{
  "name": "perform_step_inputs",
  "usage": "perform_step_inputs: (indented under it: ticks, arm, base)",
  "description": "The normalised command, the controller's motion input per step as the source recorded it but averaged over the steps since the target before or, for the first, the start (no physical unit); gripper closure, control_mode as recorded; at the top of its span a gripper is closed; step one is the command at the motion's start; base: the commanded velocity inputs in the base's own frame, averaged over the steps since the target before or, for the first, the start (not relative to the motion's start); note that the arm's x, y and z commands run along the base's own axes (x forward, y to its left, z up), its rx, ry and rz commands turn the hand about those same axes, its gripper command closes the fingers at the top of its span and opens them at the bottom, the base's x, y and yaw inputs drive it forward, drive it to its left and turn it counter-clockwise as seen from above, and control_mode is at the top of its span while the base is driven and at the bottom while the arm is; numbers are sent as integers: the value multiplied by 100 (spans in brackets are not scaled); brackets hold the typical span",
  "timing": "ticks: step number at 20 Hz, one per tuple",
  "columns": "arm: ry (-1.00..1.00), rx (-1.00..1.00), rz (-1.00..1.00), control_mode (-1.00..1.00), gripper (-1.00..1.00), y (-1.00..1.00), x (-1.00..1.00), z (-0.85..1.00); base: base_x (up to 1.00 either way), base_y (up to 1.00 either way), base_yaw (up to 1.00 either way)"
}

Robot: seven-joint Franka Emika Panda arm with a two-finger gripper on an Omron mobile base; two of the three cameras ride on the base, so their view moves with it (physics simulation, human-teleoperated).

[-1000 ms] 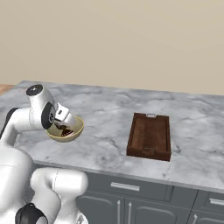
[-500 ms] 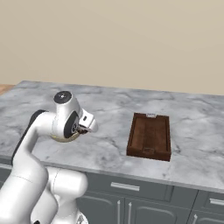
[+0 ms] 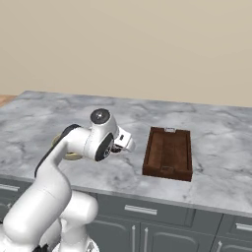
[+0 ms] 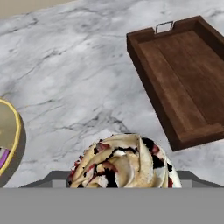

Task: Place the bowl with cake and the cupcake onto the tray.

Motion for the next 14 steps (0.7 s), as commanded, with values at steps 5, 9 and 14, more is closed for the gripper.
perform_step_inputs:
  ticks: [5,9,14]
  arm:
    - [0,0,0,-100,100,-57,39,0]
    - [0,0,0,-100,100,-49,25,0]
    - [1,0,0,-100,100,-55,5,-8]
  base:
    - [0,0,0]
    - [0,0,0]
    - [0,0,0]
